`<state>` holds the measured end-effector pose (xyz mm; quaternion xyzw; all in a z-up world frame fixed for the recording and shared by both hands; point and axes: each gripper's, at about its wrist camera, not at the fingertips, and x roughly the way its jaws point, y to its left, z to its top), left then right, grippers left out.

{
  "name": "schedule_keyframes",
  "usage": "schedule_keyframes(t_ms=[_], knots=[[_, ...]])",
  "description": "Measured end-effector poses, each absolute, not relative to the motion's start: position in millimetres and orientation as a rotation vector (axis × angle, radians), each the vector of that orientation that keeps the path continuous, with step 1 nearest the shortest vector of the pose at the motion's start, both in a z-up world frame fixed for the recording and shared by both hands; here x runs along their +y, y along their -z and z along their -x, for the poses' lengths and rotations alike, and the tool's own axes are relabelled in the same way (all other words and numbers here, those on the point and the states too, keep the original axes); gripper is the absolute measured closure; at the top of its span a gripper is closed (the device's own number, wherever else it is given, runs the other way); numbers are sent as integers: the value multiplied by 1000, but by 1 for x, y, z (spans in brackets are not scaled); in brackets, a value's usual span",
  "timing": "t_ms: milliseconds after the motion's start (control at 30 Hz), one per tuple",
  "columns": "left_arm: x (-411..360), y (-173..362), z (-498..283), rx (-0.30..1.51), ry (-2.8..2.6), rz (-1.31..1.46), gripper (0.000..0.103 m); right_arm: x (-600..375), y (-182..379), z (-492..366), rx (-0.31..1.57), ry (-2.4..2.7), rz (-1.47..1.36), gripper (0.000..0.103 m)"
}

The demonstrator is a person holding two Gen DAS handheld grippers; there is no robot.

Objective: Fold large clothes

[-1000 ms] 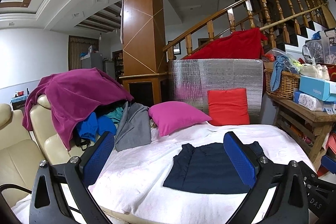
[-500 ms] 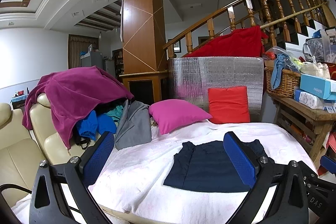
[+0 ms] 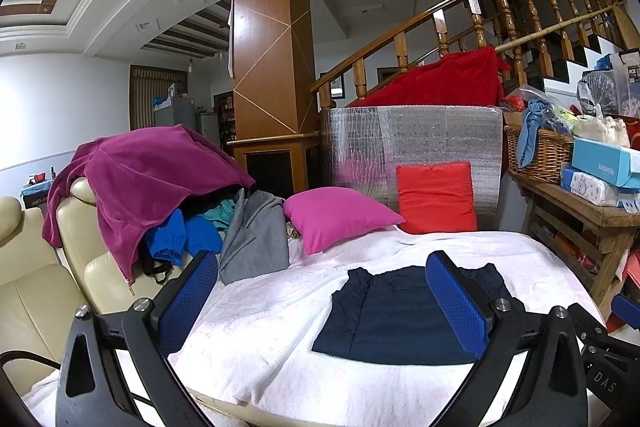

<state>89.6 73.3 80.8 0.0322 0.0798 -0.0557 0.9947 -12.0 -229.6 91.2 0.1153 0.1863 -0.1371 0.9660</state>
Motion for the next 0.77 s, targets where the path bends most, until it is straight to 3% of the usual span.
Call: schedule_keyframes(t_ms=[500,767], knots=[[65,-78,-105,178,105,-77,0,-232,-90,-5,398,287,-243,18],[72,-70,-158,215,109,-27,0,-254,-87,-42,416,297,-233,18]])
